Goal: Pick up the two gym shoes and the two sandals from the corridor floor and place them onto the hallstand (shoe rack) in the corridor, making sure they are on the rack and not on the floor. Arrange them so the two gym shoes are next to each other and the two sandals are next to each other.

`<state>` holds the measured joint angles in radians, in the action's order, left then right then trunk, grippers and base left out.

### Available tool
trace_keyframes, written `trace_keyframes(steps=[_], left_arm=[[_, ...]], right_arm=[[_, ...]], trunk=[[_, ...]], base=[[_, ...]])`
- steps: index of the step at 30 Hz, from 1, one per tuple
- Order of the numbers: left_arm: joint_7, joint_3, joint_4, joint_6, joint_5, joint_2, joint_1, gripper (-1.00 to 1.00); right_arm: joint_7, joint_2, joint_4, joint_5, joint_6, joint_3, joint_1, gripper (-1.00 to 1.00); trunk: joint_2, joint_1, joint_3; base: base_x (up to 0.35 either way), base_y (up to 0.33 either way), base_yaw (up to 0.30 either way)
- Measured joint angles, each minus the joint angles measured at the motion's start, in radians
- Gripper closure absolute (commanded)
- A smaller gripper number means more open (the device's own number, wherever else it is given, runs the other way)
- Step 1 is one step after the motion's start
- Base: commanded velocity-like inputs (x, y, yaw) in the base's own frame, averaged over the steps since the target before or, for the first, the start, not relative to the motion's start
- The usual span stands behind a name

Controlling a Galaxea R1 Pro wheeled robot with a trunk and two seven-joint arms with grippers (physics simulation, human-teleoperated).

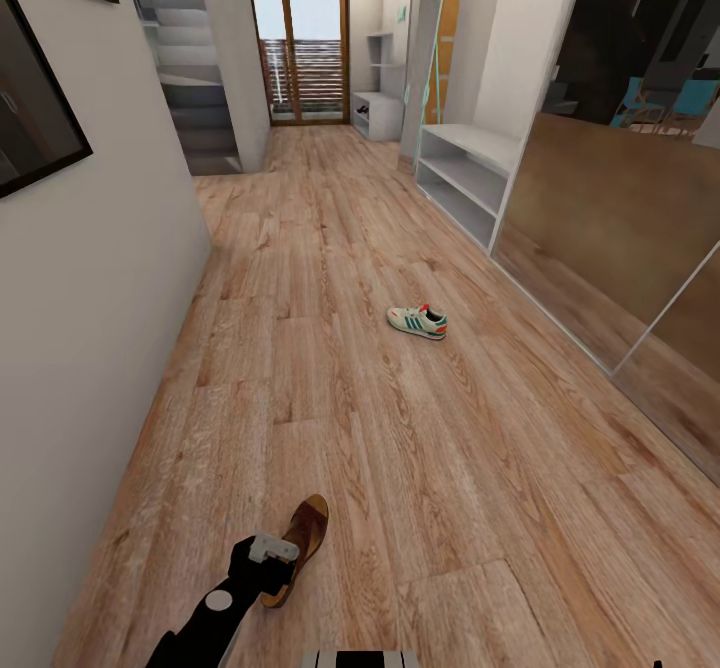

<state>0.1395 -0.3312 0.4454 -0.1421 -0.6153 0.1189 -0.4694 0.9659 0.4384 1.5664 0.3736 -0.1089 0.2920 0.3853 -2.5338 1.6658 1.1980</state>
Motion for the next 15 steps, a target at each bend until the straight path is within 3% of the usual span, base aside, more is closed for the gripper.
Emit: trace_keyframes(steps=[15], left_arm=[[-0.057,0.001,-0.004,0.0,-0.001,0.011,0.0,-1.0]], right_arm=[[0.001,-0.001,0.008,-0.001,-0.016,0.007,0.0,-1.0]], trunk=[[0.0,0.0,0.0]], base=[[0.0,0.0,0.0]])
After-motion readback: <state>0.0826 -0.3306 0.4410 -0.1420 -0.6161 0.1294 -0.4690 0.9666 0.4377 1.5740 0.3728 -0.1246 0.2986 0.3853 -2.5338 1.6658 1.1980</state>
